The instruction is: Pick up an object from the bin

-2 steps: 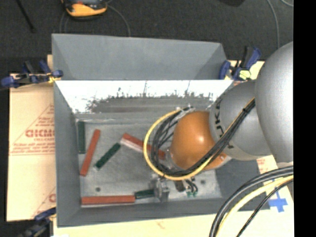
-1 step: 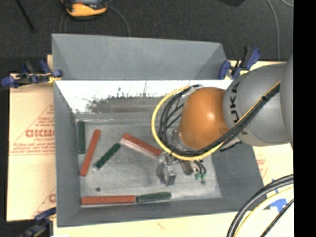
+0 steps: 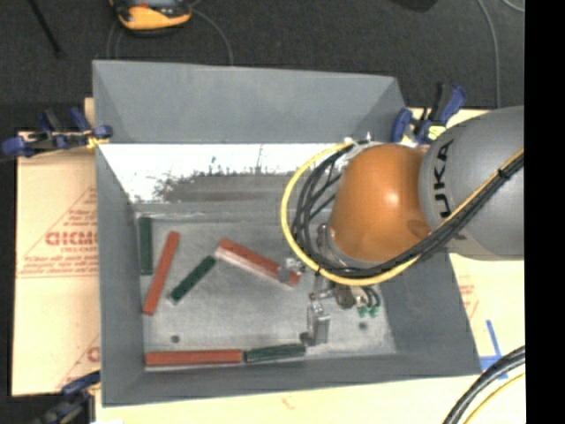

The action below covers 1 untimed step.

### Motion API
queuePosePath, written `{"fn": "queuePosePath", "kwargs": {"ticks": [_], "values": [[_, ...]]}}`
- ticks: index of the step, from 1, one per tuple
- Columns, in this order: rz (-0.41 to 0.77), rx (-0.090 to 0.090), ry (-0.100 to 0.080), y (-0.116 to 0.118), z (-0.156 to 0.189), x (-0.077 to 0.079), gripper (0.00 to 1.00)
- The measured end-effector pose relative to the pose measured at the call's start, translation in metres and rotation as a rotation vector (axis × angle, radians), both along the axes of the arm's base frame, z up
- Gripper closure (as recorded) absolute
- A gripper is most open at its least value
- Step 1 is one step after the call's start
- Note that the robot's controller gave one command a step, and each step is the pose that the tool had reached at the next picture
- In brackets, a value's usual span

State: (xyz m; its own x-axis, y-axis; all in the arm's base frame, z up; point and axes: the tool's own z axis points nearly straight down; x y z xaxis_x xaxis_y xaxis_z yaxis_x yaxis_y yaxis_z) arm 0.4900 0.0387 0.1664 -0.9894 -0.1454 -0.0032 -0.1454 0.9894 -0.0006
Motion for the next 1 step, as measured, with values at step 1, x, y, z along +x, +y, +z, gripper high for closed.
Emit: {"fn": "queuePosePath", "kwargs": {"ticks": [1], "values": [[0.000, 0.000, 0.000, 0.0000, 0.0000, 0.0000, 0.00]]}}
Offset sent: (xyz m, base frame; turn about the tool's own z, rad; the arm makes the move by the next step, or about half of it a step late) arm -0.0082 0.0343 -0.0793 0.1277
